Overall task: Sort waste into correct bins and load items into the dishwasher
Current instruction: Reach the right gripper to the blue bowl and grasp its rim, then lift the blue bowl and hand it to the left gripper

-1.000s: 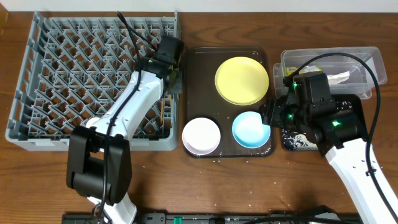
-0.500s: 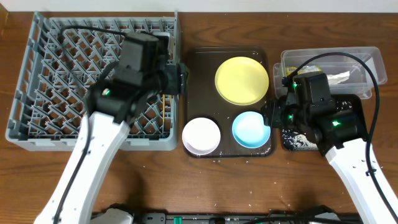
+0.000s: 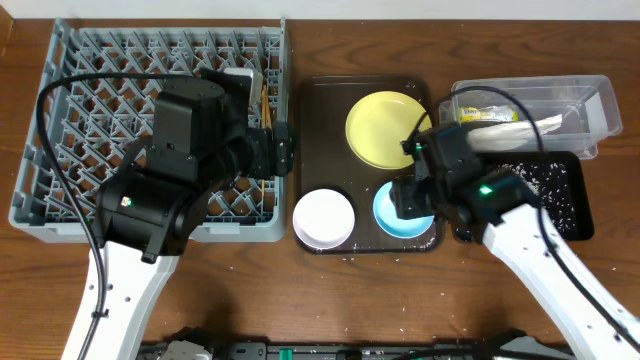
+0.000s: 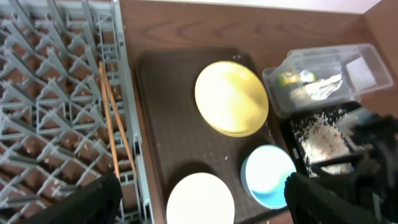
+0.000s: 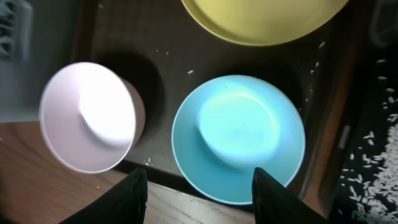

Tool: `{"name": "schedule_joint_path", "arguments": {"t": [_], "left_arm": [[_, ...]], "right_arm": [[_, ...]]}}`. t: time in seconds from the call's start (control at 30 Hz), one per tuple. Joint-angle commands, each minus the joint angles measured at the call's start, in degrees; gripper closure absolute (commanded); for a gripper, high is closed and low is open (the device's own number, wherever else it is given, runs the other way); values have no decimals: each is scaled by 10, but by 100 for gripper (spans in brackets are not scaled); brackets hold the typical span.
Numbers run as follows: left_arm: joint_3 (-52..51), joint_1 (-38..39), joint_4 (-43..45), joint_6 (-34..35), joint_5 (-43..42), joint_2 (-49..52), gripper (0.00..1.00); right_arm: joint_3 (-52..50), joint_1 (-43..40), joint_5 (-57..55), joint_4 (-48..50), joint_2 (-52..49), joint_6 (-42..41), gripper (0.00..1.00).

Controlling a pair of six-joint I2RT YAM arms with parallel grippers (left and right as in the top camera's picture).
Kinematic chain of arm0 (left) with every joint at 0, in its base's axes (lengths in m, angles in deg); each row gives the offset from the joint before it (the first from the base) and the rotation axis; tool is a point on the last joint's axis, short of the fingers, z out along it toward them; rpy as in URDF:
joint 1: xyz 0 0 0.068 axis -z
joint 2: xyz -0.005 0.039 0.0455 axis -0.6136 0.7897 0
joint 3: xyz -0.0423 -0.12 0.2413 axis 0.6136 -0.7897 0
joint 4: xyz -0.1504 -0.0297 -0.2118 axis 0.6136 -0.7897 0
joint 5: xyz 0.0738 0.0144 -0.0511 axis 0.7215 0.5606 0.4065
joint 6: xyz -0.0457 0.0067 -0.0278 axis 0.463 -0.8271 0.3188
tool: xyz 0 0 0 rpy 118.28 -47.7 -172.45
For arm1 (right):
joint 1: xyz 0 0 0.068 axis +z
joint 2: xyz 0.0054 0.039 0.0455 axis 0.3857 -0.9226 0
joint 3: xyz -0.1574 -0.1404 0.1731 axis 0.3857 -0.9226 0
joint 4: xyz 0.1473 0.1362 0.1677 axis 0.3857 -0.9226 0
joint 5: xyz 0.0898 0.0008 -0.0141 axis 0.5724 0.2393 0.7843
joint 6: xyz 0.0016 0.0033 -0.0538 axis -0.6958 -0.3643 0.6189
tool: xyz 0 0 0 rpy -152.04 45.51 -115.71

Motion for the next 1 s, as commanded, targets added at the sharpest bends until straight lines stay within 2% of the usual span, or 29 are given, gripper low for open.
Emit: {"name": "schedule_joint_path", "arguments": {"t": [0.0, 0.23, 0.3, 0.77, 0.83, 0.97], "left_arm": [[9, 0, -10, -1, -7, -4, 14], [9, 0, -14, -1, -7, -3, 13], [9, 0, -17, -1, -7, -3, 9], [7, 0, -38, -1, -7, -2, 9], [7, 0, -44, -2, -7, -2, 4], [2, 0, -47, -2, -5, 3, 4]], "right_arm": [[0, 22, -19, 9, -39, -12, 49], [0, 38, -18, 20, -95, -12, 51], [0, 38, -19, 21, -97, -12, 50], [0, 42, -15, 34, -97, -11, 47], [0, 44, -17, 36, -97, -10, 47], [0, 41, -16, 40, -97, -34, 49]]}}
